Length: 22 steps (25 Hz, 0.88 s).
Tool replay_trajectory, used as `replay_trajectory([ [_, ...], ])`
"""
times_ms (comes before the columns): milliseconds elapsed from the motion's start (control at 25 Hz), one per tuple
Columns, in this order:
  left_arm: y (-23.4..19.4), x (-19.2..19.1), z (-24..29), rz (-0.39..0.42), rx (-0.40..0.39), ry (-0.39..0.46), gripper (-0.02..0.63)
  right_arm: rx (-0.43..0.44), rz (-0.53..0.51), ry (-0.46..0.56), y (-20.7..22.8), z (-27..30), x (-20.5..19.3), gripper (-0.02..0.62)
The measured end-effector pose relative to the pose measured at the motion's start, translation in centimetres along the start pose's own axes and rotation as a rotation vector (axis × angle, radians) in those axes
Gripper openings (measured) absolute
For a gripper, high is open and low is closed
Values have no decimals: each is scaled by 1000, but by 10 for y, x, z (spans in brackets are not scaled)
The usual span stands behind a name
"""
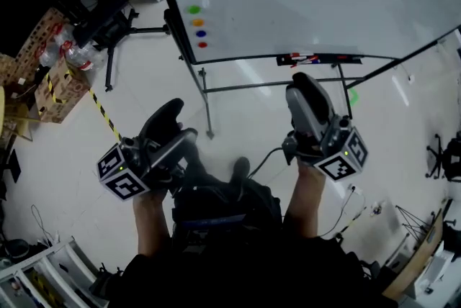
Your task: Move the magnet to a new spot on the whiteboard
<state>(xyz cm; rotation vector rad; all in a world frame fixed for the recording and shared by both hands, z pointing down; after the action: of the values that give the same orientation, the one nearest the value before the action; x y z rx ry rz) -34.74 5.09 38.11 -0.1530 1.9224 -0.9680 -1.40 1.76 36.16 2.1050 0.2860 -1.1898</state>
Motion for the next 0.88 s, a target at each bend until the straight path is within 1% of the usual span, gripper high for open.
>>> replay_trajectory([
  [120, 19, -18, -3, 0, 21, -2, 359, 23, 23, 5, -2, -17, 2, 164],
  [200, 30, -21, -4, 8, 20, -8, 359, 32, 26, 16, -9, -27, 4, 164],
  [400, 49, -21, -7, 20, -43, -14, 359, 27, -24, 30, -40, -46, 12, 164],
  [640, 51, -30, -18, -47, -134, -36, 359, -25, -75, -5, -89, -68, 12, 164],
  [880, 44, -46, -30, -107, -195, -33, 359, -65, -77, -54, -125, -87, -1, 164],
])
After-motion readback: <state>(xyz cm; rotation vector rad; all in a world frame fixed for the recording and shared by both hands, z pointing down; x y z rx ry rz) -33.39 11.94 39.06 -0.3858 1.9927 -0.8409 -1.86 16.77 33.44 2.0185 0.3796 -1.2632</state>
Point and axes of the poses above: the fingertips, and each gripper's own axes: z forward along the fingers, y to its right, x out of its top, the point moved 10 cm from there along -z, backward along the fingers, and after that the axes turned 1 degree about -x, right-handed, at the moved point
